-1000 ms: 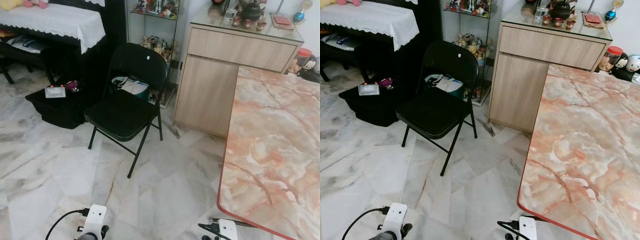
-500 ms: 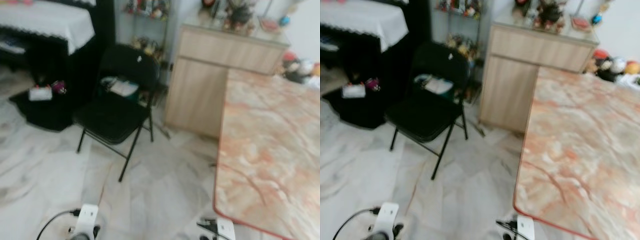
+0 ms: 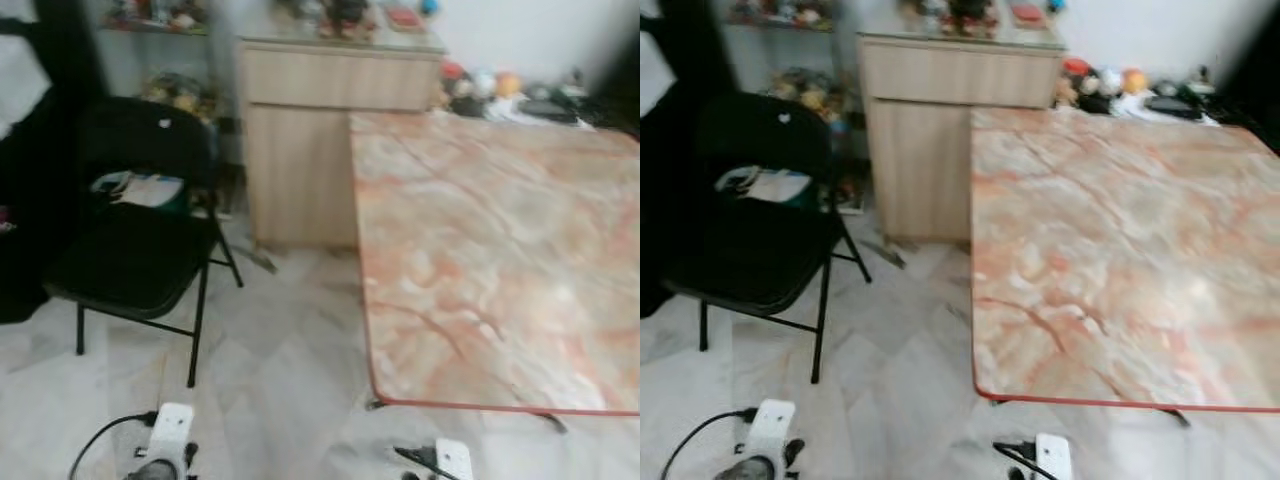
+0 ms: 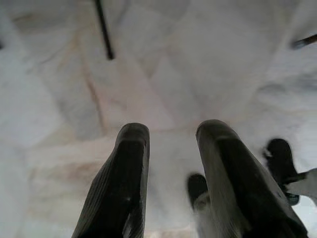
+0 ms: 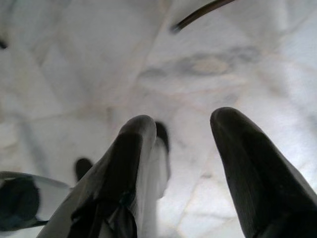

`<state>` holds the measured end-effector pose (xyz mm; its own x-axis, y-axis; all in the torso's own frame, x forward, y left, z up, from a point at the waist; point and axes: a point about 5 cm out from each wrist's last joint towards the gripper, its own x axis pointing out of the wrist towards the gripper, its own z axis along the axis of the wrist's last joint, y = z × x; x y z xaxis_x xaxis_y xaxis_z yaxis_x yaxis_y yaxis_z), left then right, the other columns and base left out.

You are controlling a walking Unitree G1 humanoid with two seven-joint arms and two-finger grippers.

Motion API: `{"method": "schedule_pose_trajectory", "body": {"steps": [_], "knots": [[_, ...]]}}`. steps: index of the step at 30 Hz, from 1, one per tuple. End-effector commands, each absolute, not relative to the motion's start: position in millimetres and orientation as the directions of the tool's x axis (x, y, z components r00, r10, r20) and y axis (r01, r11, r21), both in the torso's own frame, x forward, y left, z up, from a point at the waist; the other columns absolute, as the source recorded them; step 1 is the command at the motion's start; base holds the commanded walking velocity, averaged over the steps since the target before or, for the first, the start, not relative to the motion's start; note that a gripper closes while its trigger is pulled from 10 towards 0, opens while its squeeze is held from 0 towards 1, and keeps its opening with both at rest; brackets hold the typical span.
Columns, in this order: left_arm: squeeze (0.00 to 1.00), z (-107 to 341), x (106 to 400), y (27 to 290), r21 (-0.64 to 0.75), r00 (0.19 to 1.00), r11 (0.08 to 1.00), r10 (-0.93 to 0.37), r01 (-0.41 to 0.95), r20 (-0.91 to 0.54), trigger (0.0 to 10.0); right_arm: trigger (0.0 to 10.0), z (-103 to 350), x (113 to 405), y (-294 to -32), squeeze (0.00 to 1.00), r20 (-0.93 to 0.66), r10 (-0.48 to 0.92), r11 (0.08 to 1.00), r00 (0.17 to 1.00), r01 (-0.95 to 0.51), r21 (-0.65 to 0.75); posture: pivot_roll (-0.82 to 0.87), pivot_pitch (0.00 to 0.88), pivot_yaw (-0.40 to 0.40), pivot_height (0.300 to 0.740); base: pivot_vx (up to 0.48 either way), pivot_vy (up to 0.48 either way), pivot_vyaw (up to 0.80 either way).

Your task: Hang hanger

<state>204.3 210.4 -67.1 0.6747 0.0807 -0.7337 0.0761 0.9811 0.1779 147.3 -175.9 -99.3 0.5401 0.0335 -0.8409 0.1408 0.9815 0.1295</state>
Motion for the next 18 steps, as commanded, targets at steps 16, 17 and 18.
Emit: {"method": "schedule_pose_trajectory", "body": {"steps": [16,17,18], "knots": [[0.00,-70.4,194.8,223.0,0.180,0.640,0.984,0.133,0.009,-0.757,10.0,10.0,-99.5,146.6,-173.9,0.00,-0.835,0.012,0.977,0.550,0.173,0.128,0.00,0.000,-0.060,0.740,0.000,0.000,-0.23],[0.00,-70.3,195.0,223.0,0.183,0.641,0.983,0.133,0.012,-0.756,10.0,10.0,-99.5,146.6,-173.9,0.00,-0.835,0.010,0.976,0.550,0.175,0.127,0.01,0.000,-0.061,0.740,0.000,0.000,0.00],[0.00,-70.2,195.1,223.1,0.185,0.642,0.983,0.133,0.014,-0.755,10.0,10.0,-99.5,146.6,-174.0,0.00,-0.835,0.009,0.976,0.550,0.176,0.126,0.01,0.000,-0.061,0.740,0.000,0.000,0.00]]}}
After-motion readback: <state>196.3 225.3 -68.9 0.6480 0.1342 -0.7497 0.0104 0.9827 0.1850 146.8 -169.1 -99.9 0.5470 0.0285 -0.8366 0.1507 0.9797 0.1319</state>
